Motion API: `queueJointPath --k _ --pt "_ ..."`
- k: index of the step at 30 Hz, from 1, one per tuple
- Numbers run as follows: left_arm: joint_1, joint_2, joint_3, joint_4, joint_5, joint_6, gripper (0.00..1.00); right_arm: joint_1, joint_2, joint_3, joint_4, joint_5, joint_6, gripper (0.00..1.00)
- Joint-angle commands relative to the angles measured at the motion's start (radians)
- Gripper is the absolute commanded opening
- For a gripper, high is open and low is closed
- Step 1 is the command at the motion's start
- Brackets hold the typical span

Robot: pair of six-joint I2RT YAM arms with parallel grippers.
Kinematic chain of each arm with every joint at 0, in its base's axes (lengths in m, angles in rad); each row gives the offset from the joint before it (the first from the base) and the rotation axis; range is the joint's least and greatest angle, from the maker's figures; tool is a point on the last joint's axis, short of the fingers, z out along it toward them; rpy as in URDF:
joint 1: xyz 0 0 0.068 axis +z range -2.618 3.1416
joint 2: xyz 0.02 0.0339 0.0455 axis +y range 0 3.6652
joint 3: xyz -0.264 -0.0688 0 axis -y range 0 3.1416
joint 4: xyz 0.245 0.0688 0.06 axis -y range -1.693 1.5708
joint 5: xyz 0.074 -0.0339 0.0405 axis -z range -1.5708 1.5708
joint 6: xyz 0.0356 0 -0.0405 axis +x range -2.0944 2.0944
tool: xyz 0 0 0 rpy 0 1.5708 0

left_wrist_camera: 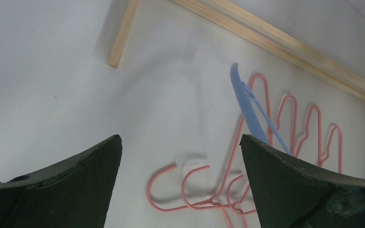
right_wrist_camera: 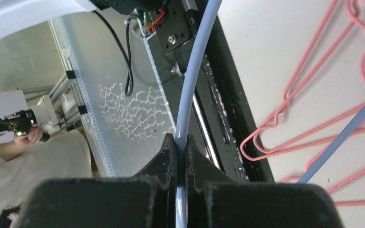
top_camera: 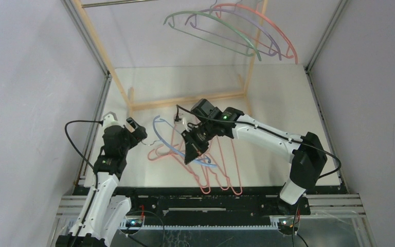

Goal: Organize the hangers

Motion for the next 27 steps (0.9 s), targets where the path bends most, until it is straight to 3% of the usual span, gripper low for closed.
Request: queueJointPath --k 1,6,14,27 --pt "0.007 -0.021 0.042 0.000 -0.001 0.019 0.99 -0.070 -0.048 0.076 0.056 -0.006 0.033 0.00" --pt "0.013 -0.059 0.066 -0.034 -0.024 0.032 0.99 -0.146 -0.048 0.124 -0.070 0.080 -0.066 0.00" --pt "0.022 -0.070 0.106 -0.064 -0.048 0.063 1.00 -0.245 -0.050 0.198 -0.106 0.076 -0.096 0.00" --pt "0.049 0.089 0.132 0.032 -0.021 0.046 0.99 -0.129 -0.030 0.245 -0.107 0.012 -0.086 0.00"
